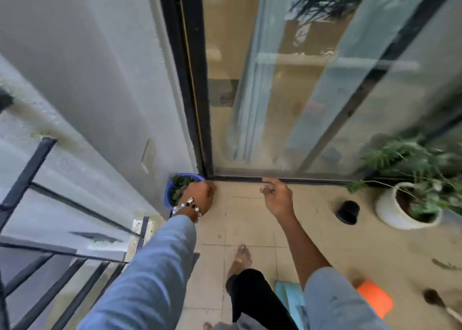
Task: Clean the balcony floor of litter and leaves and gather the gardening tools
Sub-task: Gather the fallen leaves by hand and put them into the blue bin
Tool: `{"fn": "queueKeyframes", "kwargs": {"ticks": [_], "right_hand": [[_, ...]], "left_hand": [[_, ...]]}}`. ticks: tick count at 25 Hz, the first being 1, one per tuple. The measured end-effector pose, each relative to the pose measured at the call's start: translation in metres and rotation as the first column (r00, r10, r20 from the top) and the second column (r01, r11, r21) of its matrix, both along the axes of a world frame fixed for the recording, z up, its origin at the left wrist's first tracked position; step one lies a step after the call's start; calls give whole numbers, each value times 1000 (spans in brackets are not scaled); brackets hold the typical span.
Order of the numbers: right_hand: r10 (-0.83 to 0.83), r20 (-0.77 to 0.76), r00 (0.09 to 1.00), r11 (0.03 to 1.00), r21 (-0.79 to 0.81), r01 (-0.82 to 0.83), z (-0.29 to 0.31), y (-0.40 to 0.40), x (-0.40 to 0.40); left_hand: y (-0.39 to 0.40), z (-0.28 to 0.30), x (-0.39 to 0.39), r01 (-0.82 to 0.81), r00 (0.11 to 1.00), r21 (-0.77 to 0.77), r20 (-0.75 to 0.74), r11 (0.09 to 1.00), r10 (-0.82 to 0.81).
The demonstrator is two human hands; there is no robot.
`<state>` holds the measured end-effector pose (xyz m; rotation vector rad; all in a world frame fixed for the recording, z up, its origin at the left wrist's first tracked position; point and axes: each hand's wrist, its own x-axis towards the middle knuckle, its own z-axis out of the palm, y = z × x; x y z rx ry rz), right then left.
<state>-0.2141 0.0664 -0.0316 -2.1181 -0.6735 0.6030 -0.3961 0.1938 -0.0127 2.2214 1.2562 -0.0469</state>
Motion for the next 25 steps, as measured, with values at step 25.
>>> {"fn": "queueKeyframes", "kwargs": {"ticks": [25], "right_hand": [[-843, 69, 533, 522, -132, 843, 29, -248, 257]], "left_hand": [[-203, 54, 481, 957, 287, 22, 49, 288, -957]]}}
